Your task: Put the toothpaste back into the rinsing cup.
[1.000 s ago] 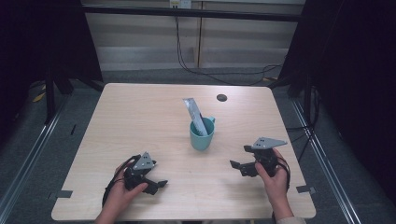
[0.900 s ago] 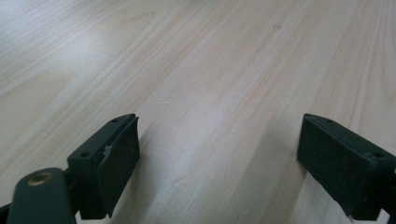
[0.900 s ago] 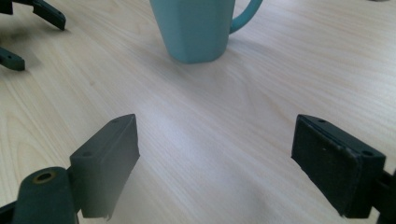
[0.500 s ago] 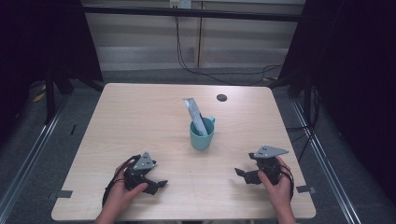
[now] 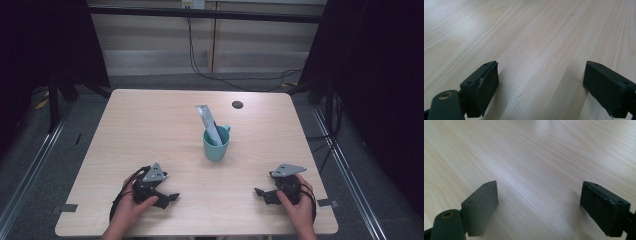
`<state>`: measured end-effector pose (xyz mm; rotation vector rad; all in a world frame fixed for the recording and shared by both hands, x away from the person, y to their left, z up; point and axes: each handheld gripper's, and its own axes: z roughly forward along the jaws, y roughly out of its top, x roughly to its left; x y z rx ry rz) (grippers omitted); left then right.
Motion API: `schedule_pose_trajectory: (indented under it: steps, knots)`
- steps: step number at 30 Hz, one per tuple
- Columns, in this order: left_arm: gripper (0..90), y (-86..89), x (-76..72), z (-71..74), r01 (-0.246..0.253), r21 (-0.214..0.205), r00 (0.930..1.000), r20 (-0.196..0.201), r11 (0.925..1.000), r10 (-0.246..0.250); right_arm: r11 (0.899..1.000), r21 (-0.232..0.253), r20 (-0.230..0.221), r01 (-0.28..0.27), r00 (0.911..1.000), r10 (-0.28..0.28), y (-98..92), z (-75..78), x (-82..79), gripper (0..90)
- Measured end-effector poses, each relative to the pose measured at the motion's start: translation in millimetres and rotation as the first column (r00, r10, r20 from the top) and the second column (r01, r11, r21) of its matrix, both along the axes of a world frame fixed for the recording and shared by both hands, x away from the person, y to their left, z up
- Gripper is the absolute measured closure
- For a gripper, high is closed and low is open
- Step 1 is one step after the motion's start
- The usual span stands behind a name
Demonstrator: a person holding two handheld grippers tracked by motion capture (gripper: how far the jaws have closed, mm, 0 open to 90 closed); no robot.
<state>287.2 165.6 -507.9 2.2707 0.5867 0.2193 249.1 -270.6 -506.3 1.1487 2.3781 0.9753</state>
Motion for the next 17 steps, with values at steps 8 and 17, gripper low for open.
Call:
schedule_pose_trajectory:
  steps: [8, 17]
  knots:
    - [12.9, -0.1, -0.1, -0.1, -0.001, -0.002, 1.0000, 0.000, 1.0000, 0.001, 0.999, 0.034, 0.011, 0.006, 0.9999, -0.006, -5.6, -3.8, -3.2, 13.6]
    - [12.9, -0.2, -0.2, -0.1, -0.001, -0.002, 1.0000, 0.000, 1.0000, 0.001, 0.999, 0.034, 0.008, 0.009, 0.9999, -0.009, -6.6, -4.0, -1.6, 12.6]
